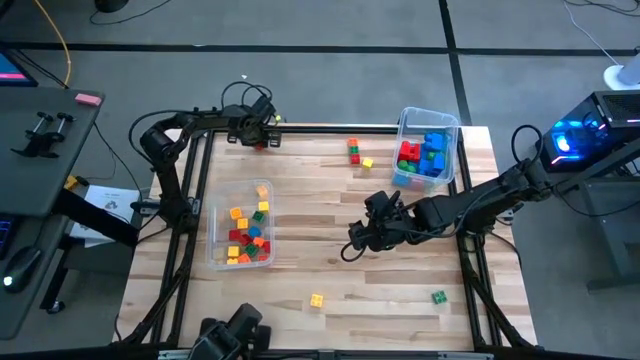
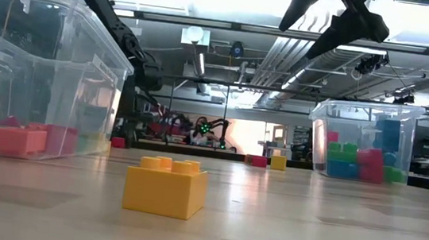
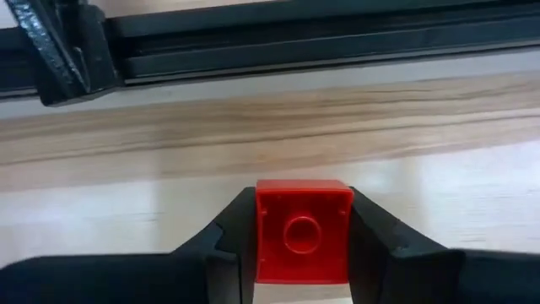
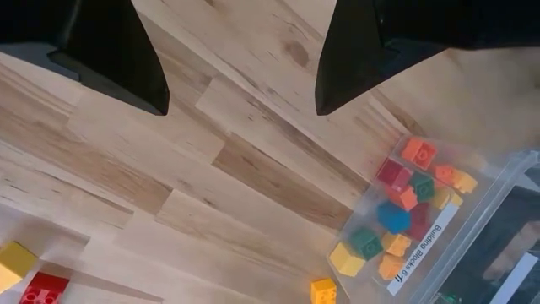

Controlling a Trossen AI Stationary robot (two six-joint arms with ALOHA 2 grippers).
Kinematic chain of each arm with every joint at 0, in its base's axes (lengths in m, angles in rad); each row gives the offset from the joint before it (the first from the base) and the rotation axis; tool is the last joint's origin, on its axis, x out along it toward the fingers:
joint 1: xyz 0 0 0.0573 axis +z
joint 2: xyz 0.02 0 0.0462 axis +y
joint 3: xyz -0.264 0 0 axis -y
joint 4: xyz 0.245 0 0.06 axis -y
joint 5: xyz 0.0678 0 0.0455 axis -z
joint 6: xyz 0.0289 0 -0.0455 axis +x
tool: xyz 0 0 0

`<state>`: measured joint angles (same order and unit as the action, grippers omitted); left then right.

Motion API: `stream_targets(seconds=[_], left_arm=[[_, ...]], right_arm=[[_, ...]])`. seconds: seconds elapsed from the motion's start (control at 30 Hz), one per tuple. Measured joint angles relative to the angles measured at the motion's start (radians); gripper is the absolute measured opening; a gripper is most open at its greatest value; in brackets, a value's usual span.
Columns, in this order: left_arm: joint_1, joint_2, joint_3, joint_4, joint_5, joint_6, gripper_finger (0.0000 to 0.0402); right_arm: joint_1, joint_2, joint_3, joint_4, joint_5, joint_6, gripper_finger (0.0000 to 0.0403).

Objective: Sort blocks by size
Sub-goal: Put the small red game piece into the left transparent bin

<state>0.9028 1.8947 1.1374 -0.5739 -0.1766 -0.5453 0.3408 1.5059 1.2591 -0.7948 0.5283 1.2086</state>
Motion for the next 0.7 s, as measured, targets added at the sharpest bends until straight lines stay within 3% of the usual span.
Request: stream_targets(seconds=[0.17, 0.37, 0.53, 0.7], left_arm=[[-0.002, -0.039, -0.006, 0.009, 0.079, 0.042, 0.0097], [-0.074, -0.212, -0.004, -0.025, 0.213, 0.158, 0.0097], [-0.278, -0.440, -0.004, -0.096, 0.274, 0.171, 0.0097], [-0.589, -0.682, -0.003, -0.107, 0.245, 0.031, 0.0097]], right_arm=[[0.000, 0.000, 0.000, 0.003, 0.000, -0.001, 0.0296], [0.000, 0.000, 0.000, 0.004, 0.067, -0.037, 0.0296], [-0.028, 0.000, 0.000, 0.004, 0.133, -0.066, 0.0296], [-0.065, 0.000, 0.000, 0.006, 0.144, -0.109, 0.0296]])
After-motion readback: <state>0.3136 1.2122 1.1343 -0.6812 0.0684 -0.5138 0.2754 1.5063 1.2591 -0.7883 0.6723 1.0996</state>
